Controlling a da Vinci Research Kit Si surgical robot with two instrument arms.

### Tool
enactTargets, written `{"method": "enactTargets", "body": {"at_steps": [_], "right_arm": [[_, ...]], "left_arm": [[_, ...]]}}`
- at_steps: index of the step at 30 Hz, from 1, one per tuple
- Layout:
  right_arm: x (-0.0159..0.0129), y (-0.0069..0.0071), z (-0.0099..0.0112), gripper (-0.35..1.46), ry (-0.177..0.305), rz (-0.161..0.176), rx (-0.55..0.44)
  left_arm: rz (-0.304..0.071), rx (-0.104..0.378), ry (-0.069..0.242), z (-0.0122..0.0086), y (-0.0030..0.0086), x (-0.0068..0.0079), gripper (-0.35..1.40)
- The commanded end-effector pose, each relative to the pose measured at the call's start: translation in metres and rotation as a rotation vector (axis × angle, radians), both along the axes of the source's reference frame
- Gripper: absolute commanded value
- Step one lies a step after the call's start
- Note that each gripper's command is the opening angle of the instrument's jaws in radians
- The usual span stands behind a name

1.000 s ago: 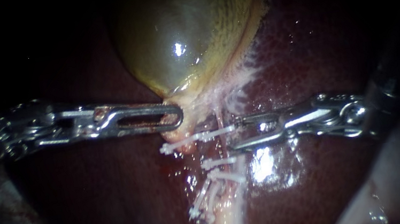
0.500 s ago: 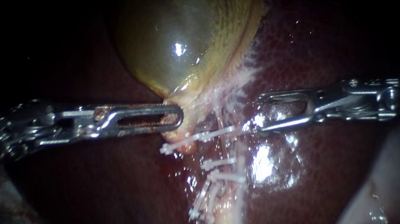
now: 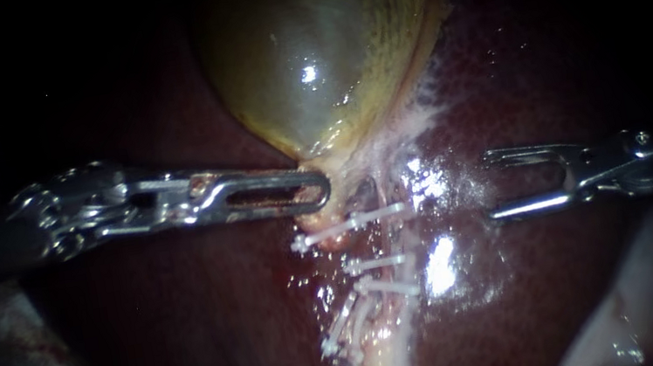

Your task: Going back third clip right tube

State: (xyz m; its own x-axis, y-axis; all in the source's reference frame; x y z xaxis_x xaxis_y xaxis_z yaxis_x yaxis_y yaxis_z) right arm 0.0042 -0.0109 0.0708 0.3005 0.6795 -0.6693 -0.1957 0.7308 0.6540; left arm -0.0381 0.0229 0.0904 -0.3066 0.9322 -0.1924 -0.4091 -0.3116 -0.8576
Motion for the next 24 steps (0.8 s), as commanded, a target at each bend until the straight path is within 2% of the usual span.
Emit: {"method": "enactTargets", "body": {"at_steps": [1,4,11,24], "right_arm": [[0.0001,-0.0001,0.0,0.53,0.001,0.001,0.0],[0.0003,-0.0003,-0.0001,0.53,0.001,0.002,0.0],[0.0007,-0.0004,-0.0002,0.53,0.002,0.005,-0.001],[0.0006,-0.0005,-0.0004,0.53,0.001,0.004,-0.001]], "left_arm": [[-0.001,-0.002,0.001,0.0004,0.0,-0.0002,-0.35],[-0.001,-0.006,0.003,0.0013,0.0,-0.0006,-0.35],[0.003,-0.007,0.001,0.0021,0.0004,-0.0003,-0.35],[0.003,-0.007,0.0,0.0022,0.0004,-0.0002,-0.35]]}}
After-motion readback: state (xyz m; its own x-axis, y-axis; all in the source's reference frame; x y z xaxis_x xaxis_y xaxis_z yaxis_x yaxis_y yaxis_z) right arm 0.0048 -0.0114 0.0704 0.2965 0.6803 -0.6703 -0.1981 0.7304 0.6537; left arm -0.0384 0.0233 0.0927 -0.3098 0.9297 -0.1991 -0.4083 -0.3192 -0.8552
